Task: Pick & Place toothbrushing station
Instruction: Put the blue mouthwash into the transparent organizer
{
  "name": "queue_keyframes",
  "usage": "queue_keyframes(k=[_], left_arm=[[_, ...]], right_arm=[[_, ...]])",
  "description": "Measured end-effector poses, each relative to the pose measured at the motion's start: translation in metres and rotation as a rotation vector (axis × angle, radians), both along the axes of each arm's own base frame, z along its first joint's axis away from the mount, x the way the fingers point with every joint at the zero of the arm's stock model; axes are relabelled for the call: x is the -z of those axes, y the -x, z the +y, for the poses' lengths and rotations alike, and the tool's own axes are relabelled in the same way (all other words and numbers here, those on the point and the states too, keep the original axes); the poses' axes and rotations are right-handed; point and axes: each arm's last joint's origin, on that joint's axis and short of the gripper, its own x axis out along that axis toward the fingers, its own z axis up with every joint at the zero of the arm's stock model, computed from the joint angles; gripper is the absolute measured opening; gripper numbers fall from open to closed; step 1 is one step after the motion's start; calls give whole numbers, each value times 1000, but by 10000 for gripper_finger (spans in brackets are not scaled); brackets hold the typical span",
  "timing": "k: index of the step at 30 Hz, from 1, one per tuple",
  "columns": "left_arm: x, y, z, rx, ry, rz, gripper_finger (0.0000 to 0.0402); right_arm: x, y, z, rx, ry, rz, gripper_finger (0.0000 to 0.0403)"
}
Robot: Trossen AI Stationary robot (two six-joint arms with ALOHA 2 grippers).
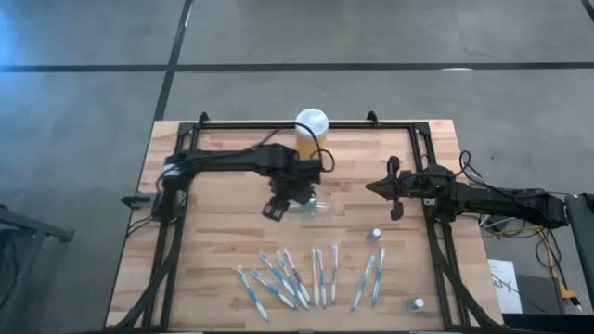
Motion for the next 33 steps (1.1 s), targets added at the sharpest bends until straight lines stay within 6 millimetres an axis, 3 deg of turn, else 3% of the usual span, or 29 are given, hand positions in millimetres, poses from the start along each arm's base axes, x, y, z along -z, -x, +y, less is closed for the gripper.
queue_keyframes(k=[6,9,14,17,21,25,30,33], left_arm=[[-40,69,-6,-69,41,-200,115],[-45,112,-7,-138,66,-367,74],[-16,182,-11,-331,184,-655,9],[11,212,-12,-449,279,-806,8],[45,237,-12,-570,295,-1042,5],[75,248,-13,-552,313,-1234,5],[101,255,-11,-558,277,-1341,3],[113,257,-9,-624,244,-1341,6]], right_arm=[[0,0,0,0,-1,0,8],[0,0,0,-1,-20,-1,8],[0,0,0,-1,-27,-2,8],[-1,0,0,-1,-25,-8,8],[-4,0,0,-1,-29,-43,8],[-4,0,0,-2,-47,-38,8],[-2,0,0,-1,-144,-4,8],[-19,-3,-1,53,-219,78,8]])
